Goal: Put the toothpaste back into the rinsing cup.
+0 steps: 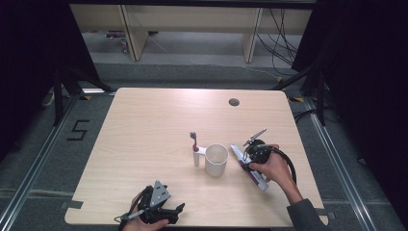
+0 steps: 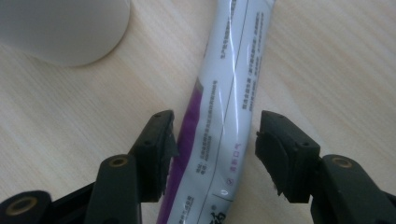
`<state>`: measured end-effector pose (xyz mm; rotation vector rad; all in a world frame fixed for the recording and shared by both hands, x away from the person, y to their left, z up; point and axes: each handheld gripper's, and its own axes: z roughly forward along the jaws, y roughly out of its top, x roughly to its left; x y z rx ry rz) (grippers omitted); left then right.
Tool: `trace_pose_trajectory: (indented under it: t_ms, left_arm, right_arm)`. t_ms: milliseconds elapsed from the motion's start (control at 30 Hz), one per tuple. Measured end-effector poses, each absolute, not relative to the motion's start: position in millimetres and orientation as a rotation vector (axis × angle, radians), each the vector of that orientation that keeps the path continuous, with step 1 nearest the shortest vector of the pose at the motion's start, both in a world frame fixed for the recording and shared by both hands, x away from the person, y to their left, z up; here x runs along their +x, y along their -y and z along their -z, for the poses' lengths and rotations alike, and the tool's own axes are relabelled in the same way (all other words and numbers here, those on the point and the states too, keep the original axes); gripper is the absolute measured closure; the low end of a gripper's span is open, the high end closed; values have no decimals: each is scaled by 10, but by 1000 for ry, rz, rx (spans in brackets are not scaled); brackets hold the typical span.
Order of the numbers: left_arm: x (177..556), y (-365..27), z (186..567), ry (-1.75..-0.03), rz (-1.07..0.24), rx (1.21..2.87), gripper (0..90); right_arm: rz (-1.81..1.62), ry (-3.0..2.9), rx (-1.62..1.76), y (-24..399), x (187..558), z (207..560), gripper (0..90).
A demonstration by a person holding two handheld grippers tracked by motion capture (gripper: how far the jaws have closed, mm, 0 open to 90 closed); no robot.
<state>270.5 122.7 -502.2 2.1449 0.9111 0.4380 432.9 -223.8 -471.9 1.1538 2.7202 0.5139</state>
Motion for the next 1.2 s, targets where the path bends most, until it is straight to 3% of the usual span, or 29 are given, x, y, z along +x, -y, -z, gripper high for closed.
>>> trace_pose_trajectory:
  t_ms: [700,833,1200]
  left_arm:
    - [2702,-1197,5029,-918,-436,2135,172]
    - [2702,-1189,5036,-917,-433,2124,176]
    - [2701,-1186,5037,-910,-442,2141,183]
  right_arm:
    - [-368,-2829,1097,2213,4362,4733,646]
    - [-341,-2870,1058,2240,4369,4690,744]
    - [-193,-2921,989,2145,4432,4691,746]
